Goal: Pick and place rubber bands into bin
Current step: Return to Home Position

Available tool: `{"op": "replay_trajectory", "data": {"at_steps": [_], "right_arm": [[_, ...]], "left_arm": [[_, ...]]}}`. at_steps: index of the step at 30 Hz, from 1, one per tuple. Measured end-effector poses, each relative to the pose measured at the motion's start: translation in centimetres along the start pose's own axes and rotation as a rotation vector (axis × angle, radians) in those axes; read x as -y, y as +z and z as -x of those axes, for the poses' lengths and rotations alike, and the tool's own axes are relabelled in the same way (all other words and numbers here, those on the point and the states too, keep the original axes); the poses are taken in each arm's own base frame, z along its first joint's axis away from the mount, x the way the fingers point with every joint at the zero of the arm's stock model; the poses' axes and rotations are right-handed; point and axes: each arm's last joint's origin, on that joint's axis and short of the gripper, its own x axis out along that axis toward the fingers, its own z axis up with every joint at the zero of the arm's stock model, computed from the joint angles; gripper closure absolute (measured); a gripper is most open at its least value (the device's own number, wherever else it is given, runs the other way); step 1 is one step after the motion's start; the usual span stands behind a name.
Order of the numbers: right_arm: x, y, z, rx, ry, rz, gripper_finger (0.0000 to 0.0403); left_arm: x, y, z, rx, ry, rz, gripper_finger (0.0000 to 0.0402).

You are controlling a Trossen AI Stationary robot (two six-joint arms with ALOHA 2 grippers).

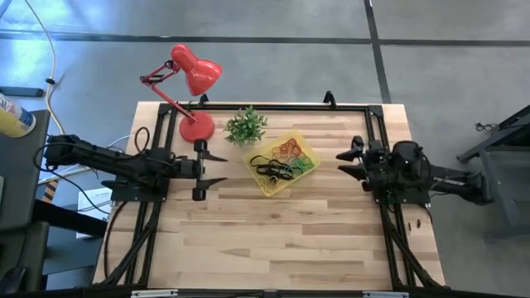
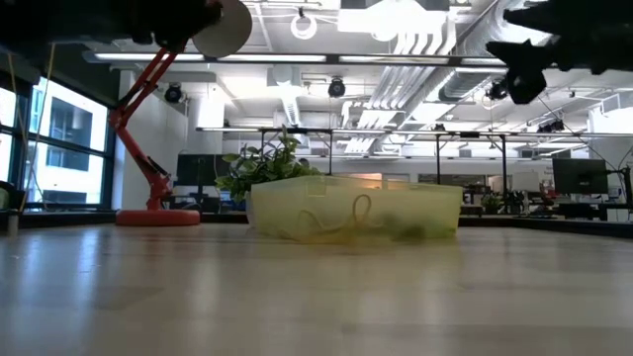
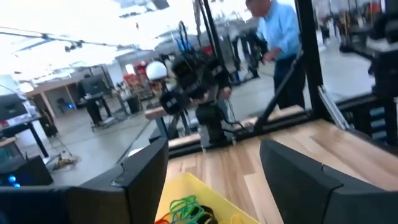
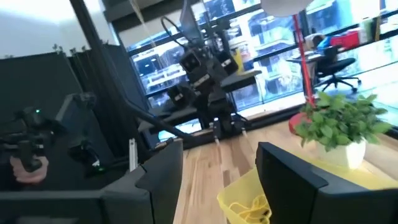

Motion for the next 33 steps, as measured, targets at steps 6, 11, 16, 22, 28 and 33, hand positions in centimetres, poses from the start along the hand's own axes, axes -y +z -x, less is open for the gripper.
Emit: {"op": "replay_trajectory", "data": {"at_steps": [6, 11, 16, 22, 28, 33], "right_arm": [[0.4, -1.7, 1.3, 0.056, -0.016, -0.018, 0.021], [0.7, -2.5, 1.2, 0.042, -0.07, -0.042, 0.021], [0.7, -2.6, 1.3, 0.048, -0.117, -0.016, 0.021], [0.7, -2.5, 1.3, 0.06, -0.117, 0.003, 0.021], [0.5, -2.0, 1.3, 0.106, -0.107, 0.06, 0.021], [0.4, -1.7, 1.4, 0.123, -0.07, 0.09, 0.021]], "left_arm": [[0.2, -1.2, 1.9, 0.072, 0.039, 0.011, 0.0158], [0.3, -2.1, 3.1, 0.078, 0.069, 0.014, 0.0158], [1.2, -3.5, 4.9, 0.082, 0.117, 0.028, 0.0158], [1.8, -2.9, 6.2, 0.072, 0.146, -0.027, 0.0158], [1.5, -2.1, 8.5, 0.169, 0.147, -0.055, 0.0158], [1.8, -2.1, 8.4, 0.176, 0.012, -0.015, 0.0158]]}}
